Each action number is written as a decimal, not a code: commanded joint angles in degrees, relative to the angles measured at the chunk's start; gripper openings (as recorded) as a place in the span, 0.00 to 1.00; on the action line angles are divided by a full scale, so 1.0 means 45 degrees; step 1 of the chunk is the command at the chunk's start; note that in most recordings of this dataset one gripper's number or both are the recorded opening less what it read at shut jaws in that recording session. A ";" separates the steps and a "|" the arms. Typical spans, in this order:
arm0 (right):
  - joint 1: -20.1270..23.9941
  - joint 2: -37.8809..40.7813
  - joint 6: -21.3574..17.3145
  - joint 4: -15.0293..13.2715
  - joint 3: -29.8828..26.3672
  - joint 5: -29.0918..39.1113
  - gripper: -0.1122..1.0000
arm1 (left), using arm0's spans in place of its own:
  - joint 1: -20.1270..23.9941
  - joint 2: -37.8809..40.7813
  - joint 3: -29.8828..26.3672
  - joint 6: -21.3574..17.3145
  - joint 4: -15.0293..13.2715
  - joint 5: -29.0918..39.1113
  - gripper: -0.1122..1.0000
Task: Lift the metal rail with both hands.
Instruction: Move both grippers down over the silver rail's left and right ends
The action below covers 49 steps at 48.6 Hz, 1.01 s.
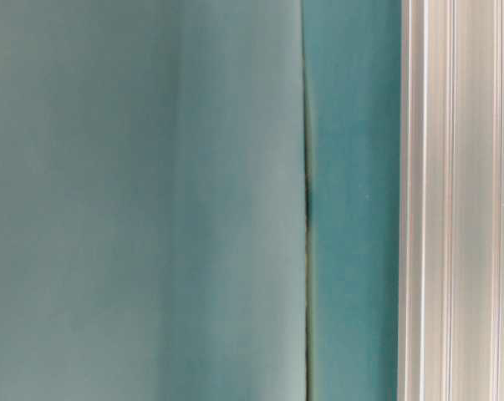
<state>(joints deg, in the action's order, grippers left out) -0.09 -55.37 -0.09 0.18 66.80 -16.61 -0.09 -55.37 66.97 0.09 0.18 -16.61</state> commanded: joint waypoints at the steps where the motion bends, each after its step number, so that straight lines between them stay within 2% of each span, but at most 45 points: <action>1: -0.0059 0.0156 -0.0137 0.0156 -0.0195 -0.0039 0.23 | 0.0156 0.0195 -0.0625 0.0430 0.0137 0.0234 0.23; 3: -0.0078 0.0176 -0.0176 0.0488 -0.0352 0.0137 0.22 | 0.0195 0.0176 -0.0801 0.0625 0.0137 0.0547 0.24; 4: -0.0098 0.0195 -0.0215 0.0684 -0.0430 0.0273 0.17 | 0.0195 0.0176 -0.0898 0.0723 0.0137 0.0781 0.24; 9: -0.0332 0.0488 -0.0430 0.1211 -0.0879 0.1484 0.08 | 0.0195 0.0176 -0.1426 0.1191 0.0137 0.2344 0.12; 14: -0.0488 0.0918 -0.0586 0.1211 -0.1641 0.3184 0.08 | 0.0195 0.0273 -0.2168 0.1289 0.0176 0.3926 0.07; 20: -0.0645 0.1816 -0.0801 0.1211 -0.3066 0.6016 0.08 | 0.0195 0.0684 -0.3125 0.1309 0.0176 0.5469 0.06; 26: -0.0742 0.2988 -0.0801 0.1211 -0.4414 0.8086 0.08 | 0.0195 0.1426 -0.4004 0.1270 0.0195 0.6660 0.06; 49: -0.0918 0.7949 -0.0742 0.1113 -0.8027 1.4297 0.08 | 0.0195 0.4922 -0.6211 0.1172 0.0215 1.0664 0.06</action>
<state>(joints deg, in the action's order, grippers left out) -3.69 -22.41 -3.52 5.36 33.57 44.56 0.70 -35.24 41.75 5.45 0.97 28.48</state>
